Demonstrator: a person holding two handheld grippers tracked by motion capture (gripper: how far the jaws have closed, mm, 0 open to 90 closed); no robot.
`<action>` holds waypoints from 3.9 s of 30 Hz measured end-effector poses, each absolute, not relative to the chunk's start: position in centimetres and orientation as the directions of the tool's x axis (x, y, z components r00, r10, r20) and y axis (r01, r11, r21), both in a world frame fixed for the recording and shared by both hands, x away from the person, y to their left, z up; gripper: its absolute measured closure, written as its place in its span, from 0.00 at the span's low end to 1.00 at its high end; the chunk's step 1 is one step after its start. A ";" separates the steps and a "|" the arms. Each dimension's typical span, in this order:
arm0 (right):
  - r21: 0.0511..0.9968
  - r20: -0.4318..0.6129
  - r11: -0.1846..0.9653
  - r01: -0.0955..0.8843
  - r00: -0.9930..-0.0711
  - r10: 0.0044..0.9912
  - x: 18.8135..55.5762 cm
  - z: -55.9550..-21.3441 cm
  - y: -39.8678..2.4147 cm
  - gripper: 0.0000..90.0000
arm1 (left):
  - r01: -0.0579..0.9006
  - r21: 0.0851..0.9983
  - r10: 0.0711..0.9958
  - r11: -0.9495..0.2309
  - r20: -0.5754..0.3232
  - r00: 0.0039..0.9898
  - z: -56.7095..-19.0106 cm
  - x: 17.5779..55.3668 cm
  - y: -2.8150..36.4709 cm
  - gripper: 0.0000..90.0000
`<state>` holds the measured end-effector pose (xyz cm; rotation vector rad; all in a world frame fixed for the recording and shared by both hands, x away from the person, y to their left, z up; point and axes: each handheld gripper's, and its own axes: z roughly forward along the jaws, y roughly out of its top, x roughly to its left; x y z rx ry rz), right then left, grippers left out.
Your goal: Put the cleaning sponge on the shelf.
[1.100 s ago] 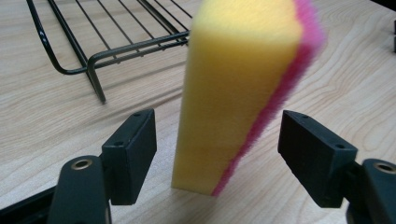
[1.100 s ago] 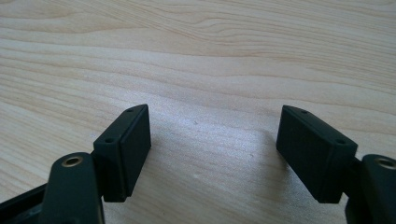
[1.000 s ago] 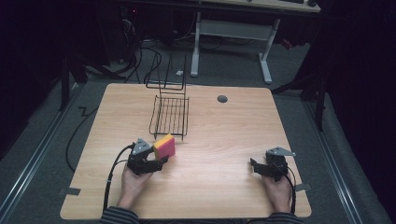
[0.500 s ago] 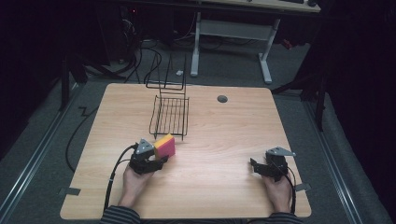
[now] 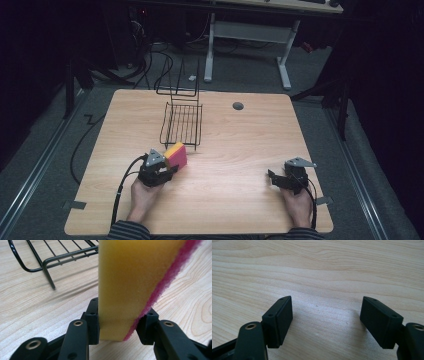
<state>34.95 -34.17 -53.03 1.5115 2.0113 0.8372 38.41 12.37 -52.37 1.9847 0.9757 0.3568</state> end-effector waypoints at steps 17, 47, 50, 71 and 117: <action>0.718 -0.015 0.197 0.667 -0.268 0.963 34.9 -53.0 -34.1 0.29 | 0.482 0.823 0.737 -0.302 -0.120 0.666 -50.8 37.2 13.1 0.68; 0.719 -0.018 0.200 0.666 -0.270 0.963 35.0 -53.0 -34.2 0.29 | 0.452 0.860 0.745 -0.236 -0.138 0.652 -46.1 37.0 16.5 0.68; 0.719 -0.019 0.201 0.665 -0.271 0.963 35.0 -53.0 -34.2 0.29 | 0.443 0.864 0.744 -0.241 -0.128 0.655 -45.5 37.3 16.5 0.68; 0.719 -0.019 0.202 0.665 -0.272 0.962 35.0 -53.0 -34.2 0.29 | 0.403 0.866 0.727 -0.296 -0.070 0.683 -42.7 40.9 15.5 0.68; 0.718 -0.014 0.198 0.667 -0.270 0.963 34.9 -53.0 -34.1 0.29 | 0.484 0.828 0.810 -0.283 -0.064 0.583 -47.4 50.0 11.2 0.68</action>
